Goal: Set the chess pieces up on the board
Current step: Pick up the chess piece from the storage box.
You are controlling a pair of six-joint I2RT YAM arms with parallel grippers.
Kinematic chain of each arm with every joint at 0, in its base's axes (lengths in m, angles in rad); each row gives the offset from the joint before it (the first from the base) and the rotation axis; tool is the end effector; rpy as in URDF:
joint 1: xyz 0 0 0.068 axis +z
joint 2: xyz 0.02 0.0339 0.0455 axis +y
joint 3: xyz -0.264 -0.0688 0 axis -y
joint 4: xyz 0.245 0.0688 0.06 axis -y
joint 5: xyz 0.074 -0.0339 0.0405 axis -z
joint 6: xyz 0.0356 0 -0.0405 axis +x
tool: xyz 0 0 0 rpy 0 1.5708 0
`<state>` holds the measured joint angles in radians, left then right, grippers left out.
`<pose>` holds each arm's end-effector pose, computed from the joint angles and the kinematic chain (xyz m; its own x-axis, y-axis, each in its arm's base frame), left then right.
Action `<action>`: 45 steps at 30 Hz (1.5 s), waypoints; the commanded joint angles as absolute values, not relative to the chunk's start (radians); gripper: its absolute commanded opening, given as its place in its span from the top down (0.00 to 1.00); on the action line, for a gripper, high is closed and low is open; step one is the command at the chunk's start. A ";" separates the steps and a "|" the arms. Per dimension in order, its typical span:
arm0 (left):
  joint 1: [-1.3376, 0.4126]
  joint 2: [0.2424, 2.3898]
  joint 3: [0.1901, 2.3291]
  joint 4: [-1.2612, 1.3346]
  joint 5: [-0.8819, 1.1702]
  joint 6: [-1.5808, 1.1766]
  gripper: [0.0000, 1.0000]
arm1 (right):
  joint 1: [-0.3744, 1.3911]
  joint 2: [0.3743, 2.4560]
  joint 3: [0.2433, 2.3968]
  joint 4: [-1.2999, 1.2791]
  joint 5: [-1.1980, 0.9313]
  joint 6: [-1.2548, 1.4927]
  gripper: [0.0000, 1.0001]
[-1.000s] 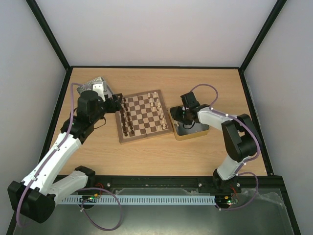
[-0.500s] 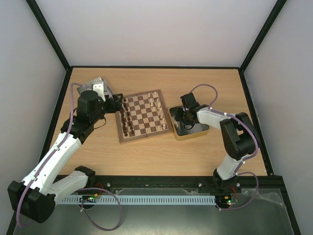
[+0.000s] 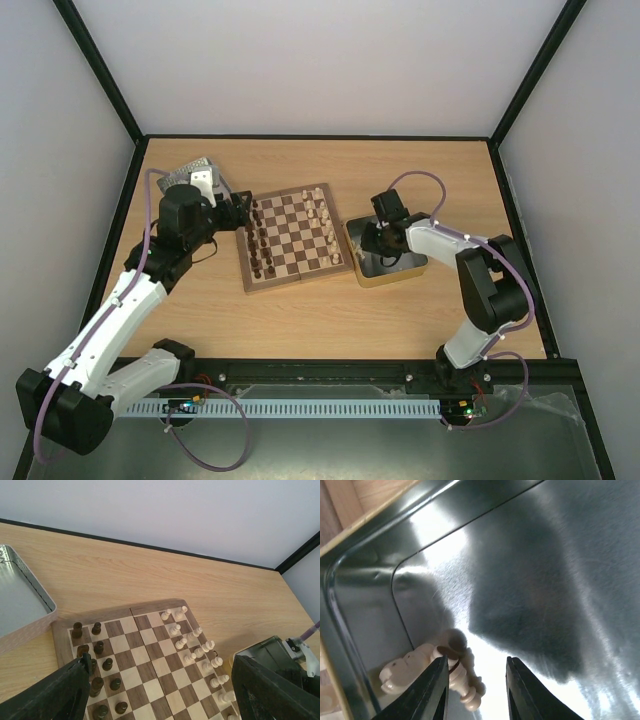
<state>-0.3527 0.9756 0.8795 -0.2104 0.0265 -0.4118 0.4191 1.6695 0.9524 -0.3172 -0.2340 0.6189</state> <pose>0.2118 -0.0790 0.3353 -0.4072 -0.2765 -0.8705 0.2248 0.8934 -0.3889 0.2941 0.1401 0.1671 -0.9319 0.2026 -0.3007 0.0449 0.8874 0.4589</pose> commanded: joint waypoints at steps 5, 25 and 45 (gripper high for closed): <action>-0.347 0.973 0.874 -0.173 0.031 -0.412 0.21 | 0.428 1.678 0.962 -0.393 -0.333 0.534 0.70; -0.347 0.968 0.867 -0.172 0.027 -0.407 0.21 | 0.500 1.759 1.042 -0.505 -0.011 0.557 0.93; -0.350 0.993 0.829 -0.053 0.338 -0.555 0.21 | 0.509 1.349 0.817 0.031 -0.268 0.602 0.97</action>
